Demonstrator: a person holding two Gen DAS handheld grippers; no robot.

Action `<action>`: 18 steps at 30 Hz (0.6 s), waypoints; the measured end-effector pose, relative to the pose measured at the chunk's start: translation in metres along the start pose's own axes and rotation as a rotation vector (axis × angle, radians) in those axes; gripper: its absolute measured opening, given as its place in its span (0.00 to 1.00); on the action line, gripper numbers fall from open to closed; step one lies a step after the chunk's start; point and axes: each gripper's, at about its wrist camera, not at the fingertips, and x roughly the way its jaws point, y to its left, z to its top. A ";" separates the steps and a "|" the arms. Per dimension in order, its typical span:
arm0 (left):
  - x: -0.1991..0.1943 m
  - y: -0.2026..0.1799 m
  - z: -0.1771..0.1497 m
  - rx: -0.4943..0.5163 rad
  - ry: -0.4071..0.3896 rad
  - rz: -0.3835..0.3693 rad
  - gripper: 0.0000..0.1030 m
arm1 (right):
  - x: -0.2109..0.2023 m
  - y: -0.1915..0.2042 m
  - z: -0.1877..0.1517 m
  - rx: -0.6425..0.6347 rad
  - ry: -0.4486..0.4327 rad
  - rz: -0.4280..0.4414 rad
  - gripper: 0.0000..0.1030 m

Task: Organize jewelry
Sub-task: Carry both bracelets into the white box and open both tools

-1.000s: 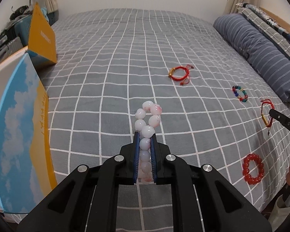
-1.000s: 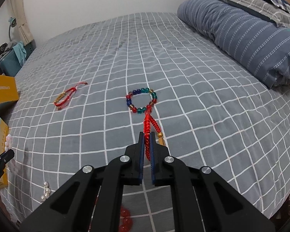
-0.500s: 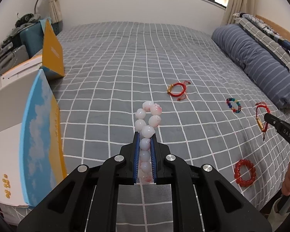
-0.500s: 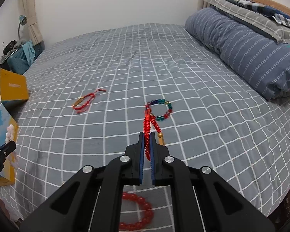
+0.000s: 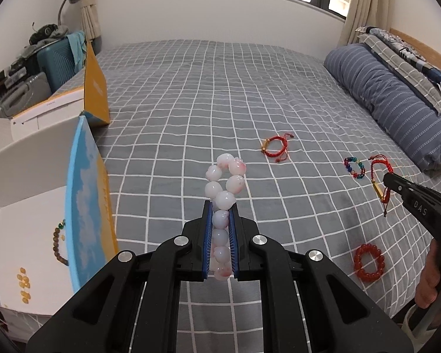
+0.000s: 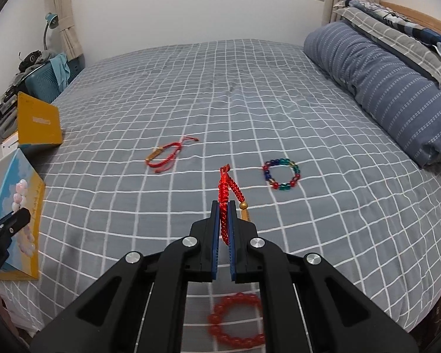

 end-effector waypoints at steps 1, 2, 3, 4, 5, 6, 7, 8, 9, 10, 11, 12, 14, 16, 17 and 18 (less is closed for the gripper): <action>-0.002 0.001 0.003 -0.004 -0.001 -0.001 0.09 | -0.003 0.006 0.003 -0.002 -0.003 0.006 0.04; -0.004 0.003 0.006 -0.009 -0.004 -0.003 0.09 | -0.006 0.011 0.007 -0.005 -0.007 0.011 0.04; -0.007 0.004 0.008 -0.009 -0.008 -0.001 0.10 | -0.009 0.017 0.010 -0.010 -0.012 0.018 0.04; -0.010 0.006 0.010 -0.008 -0.013 0.003 0.09 | -0.013 0.022 0.012 -0.015 -0.017 0.022 0.04; -0.015 0.009 0.013 -0.008 -0.021 0.009 0.09 | -0.017 0.030 0.016 -0.023 -0.025 0.028 0.04; -0.019 0.012 0.014 -0.008 -0.026 0.015 0.10 | -0.020 0.037 0.019 -0.031 -0.031 0.035 0.04; -0.024 0.016 0.017 -0.008 -0.032 0.023 0.10 | -0.022 0.042 0.021 -0.037 -0.033 0.040 0.04; -0.030 0.021 0.019 -0.015 -0.039 0.027 0.10 | -0.024 0.051 0.024 -0.046 -0.035 0.049 0.04; -0.034 0.027 0.022 -0.023 -0.042 0.031 0.10 | -0.026 0.060 0.026 -0.053 -0.037 0.058 0.04; -0.039 0.033 0.024 -0.032 -0.045 0.034 0.10 | -0.028 0.066 0.028 -0.058 -0.038 0.064 0.04; -0.042 0.038 0.026 -0.038 -0.044 0.034 0.10 | -0.030 0.077 0.030 -0.066 -0.039 0.075 0.04; -0.048 0.048 0.028 -0.050 -0.039 0.030 0.10 | -0.032 0.087 0.032 -0.075 -0.040 0.083 0.04; -0.057 0.061 0.031 -0.061 -0.043 0.037 0.10 | -0.036 0.106 0.034 -0.094 -0.043 0.099 0.04; -0.068 0.077 0.032 -0.073 -0.055 0.063 0.10 | -0.040 0.126 0.036 -0.111 -0.047 0.116 0.04; -0.073 0.086 0.033 -0.083 -0.059 0.071 0.10 | -0.042 0.136 0.037 -0.121 -0.048 0.126 0.04; -0.078 0.096 0.032 -0.094 -0.062 0.081 0.10 | -0.044 0.147 0.037 -0.130 -0.049 0.136 0.04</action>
